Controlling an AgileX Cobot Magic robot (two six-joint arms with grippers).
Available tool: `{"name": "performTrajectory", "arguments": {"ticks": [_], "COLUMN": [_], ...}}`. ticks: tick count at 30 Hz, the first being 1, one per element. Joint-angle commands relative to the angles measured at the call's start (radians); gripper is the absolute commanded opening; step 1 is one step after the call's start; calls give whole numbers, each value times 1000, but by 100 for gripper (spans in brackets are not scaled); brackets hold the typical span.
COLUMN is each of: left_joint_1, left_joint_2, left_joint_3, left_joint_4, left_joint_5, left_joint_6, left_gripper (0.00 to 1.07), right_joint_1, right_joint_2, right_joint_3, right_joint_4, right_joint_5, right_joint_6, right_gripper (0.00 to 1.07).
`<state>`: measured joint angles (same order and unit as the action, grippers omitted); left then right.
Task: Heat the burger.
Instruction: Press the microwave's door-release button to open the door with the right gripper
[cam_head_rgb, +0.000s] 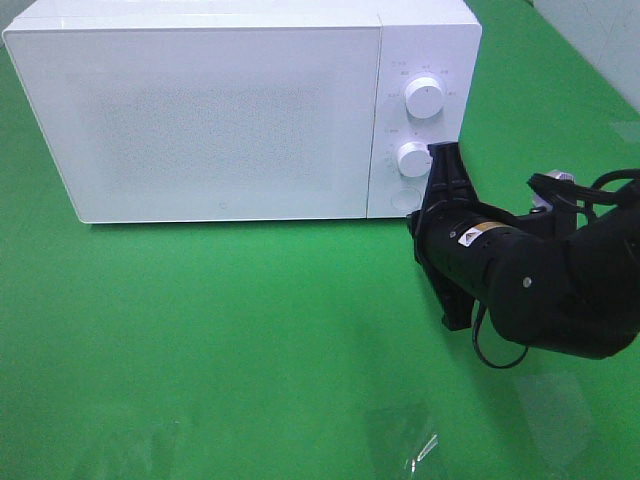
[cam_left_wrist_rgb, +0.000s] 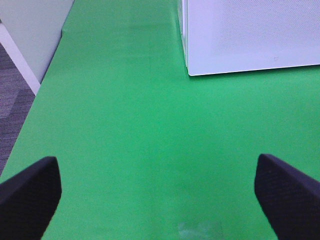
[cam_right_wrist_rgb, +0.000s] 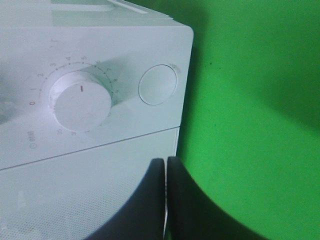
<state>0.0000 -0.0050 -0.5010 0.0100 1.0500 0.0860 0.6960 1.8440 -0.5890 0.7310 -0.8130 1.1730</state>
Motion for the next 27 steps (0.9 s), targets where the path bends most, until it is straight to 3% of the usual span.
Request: {"name": "performTrajectory", "arguments": {"ticks": [1, 13, 27], "left_joint_1": [0, 0, 0], "left_joint_2": [-19, -19, -19], "left_joint_3": [3, 3, 3], "left_joint_4": [-2, -2, -2], "left_joint_5": [-12, -12, -12], "left_joint_6": [1, 1, 1], "left_gripper": [98, 98, 98], "right_joint_1": [-11, -115, -127], "right_joint_2": [47, 147, 231], "right_joint_3": [-49, -164, -241], "right_joint_4": [-19, -124, -132], "right_joint_5": [-26, -24, 1], "right_joint_6": [11, 31, 78], "right_gripper": [0, 0, 0]}}
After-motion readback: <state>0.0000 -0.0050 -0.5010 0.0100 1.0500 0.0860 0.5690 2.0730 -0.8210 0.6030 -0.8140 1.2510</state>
